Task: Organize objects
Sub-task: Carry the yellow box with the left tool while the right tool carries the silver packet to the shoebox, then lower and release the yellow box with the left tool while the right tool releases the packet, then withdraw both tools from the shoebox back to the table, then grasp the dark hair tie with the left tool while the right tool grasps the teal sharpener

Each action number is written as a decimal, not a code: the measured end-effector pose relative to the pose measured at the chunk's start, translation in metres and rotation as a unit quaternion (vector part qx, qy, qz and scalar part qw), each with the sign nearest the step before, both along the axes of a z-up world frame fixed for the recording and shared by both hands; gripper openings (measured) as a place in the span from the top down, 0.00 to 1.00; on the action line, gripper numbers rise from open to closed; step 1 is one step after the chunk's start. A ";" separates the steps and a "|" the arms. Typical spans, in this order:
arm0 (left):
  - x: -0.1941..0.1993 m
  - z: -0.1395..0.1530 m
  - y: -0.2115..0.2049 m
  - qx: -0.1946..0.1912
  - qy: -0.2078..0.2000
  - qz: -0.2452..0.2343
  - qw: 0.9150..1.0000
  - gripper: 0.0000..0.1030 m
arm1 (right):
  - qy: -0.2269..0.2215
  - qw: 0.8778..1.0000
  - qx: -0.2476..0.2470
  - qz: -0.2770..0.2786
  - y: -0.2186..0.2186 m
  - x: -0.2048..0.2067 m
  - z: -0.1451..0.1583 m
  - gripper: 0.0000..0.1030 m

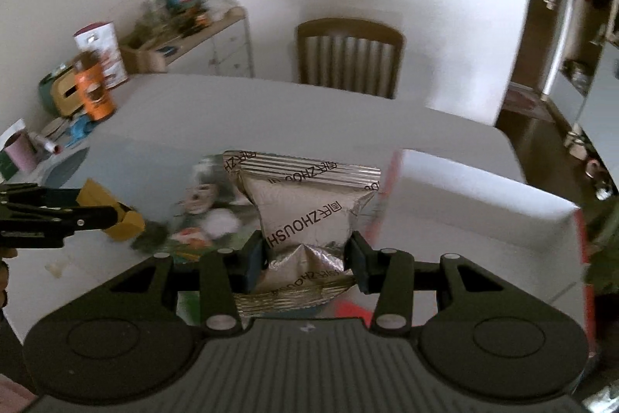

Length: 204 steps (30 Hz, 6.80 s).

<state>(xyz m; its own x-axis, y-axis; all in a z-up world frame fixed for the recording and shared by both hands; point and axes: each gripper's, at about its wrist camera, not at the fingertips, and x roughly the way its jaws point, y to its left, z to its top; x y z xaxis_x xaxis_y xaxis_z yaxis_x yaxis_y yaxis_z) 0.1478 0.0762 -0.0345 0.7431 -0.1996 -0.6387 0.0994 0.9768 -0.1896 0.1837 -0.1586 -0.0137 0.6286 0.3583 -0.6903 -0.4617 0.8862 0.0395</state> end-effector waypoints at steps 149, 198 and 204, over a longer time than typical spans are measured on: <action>0.002 0.011 -0.014 0.017 0.001 -0.042 0.999 0.00 | -0.005 0.995 0.087 -0.040 -0.048 -0.033 0.008 0.19; 0.038 -0.121 0.152 0.076 0.086 -0.052 0.992 0.37 | 0.146 0.976 -0.061 0.148 0.170 -0.043 -0.128 0.19; 0.037 -0.125 0.152 0.097 0.084 -0.075 0.989 0.42 | 0.142 0.974 -0.070 0.163 0.179 -0.045 -0.130 0.24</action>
<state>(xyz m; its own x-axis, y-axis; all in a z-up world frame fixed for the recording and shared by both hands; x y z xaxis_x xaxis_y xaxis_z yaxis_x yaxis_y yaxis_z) 0.1843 0.2287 -0.1599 0.5946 -0.1604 -0.7879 0.2289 0.9731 -0.0254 0.1385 0.0202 -0.1434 0.2744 0.3968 -0.8759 -0.7080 0.6998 0.0952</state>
